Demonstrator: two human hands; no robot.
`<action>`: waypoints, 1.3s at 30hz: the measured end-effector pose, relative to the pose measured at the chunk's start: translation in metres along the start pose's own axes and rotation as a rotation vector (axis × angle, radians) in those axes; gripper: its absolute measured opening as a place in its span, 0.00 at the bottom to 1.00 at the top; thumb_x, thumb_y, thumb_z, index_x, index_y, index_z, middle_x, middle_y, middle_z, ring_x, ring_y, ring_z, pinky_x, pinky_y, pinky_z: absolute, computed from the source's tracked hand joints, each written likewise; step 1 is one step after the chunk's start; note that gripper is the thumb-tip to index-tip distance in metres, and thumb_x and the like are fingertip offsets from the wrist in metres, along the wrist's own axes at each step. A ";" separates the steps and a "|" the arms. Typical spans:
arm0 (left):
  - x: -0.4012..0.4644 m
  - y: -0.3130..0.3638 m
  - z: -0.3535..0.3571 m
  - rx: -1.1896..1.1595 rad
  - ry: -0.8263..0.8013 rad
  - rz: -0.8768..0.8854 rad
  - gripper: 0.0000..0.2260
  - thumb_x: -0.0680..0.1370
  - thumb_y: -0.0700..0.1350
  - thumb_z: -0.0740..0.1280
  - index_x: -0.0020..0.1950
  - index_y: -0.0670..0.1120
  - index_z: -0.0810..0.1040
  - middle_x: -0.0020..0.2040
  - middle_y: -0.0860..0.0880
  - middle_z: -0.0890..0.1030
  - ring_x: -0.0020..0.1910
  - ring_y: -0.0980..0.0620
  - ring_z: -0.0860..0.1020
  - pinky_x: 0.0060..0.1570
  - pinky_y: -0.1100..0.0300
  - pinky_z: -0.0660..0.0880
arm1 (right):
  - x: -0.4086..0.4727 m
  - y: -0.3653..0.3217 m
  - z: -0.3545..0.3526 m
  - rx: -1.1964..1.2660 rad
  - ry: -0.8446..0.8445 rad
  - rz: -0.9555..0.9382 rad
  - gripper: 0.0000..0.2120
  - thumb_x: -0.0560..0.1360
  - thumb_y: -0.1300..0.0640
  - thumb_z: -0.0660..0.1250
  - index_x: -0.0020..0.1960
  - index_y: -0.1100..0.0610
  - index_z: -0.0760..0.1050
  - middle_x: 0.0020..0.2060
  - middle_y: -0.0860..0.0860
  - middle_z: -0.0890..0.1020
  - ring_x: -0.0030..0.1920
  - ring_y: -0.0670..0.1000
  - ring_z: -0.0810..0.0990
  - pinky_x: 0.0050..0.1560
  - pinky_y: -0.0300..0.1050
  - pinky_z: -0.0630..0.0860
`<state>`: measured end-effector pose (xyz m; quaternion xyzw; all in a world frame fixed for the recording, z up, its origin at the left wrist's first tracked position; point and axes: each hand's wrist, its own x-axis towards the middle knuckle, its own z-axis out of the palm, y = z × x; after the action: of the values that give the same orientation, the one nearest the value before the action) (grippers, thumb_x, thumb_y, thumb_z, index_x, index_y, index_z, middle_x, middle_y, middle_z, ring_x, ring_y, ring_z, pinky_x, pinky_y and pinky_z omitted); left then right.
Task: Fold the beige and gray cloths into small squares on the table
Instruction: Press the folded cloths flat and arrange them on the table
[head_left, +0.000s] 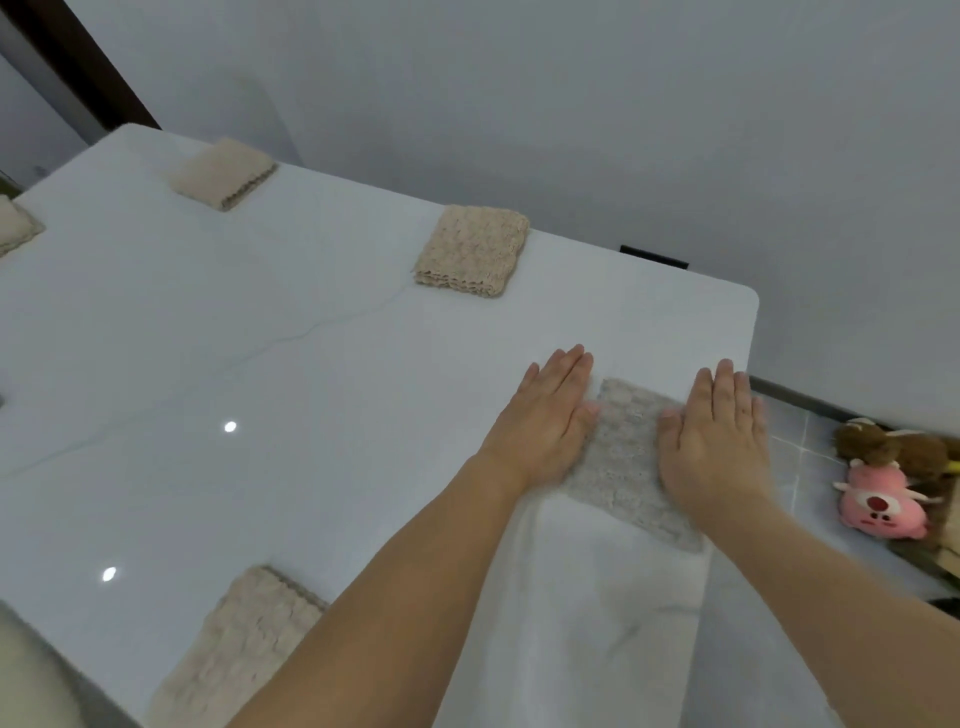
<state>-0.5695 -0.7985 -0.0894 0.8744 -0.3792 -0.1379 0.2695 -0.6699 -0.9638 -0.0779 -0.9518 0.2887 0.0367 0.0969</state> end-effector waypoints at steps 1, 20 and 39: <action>-0.007 -0.007 -0.010 0.006 0.016 0.001 0.25 0.85 0.52 0.47 0.81 0.44 0.50 0.81 0.49 0.49 0.80 0.55 0.44 0.77 0.57 0.38 | -0.003 -0.010 -0.006 0.020 -0.002 -0.023 0.30 0.81 0.48 0.40 0.78 0.63 0.43 0.78 0.57 0.42 0.78 0.54 0.39 0.76 0.50 0.37; 0.028 -0.201 -0.125 0.235 0.142 -0.041 0.28 0.83 0.54 0.44 0.81 0.43 0.50 0.81 0.47 0.51 0.80 0.51 0.46 0.78 0.54 0.42 | 0.107 -0.176 0.028 0.459 0.037 -0.171 0.28 0.83 0.51 0.48 0.78 0.61 0.46 0.78 0.54 0.45 0.78 0.49 0.41 0.74 0.41 0.36; 0.170 -0.228 -0.146 -0.756 0.154 -0.126 0.24 0.84 0.57 0.51 0.80 0.54 0.57 0.79 0.58 0.58 0.77 0.60 0.58 0.77 0.55 0.54 | 0.217 -0.238 0.048 0.963 0.073 -0.163 0.25 0.84 0.50 0.48 0.79 0.52 0.47 0.78 0.42 0.46 0.75 0.36 0.43 0.71 0.32 0.41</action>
<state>-0.2560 -0.7409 -0.1073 0.7428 -0.2261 -0.2180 0.5913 -0.3579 -0.8776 -0.1128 -0.8190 0.2007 -0.1418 0.5185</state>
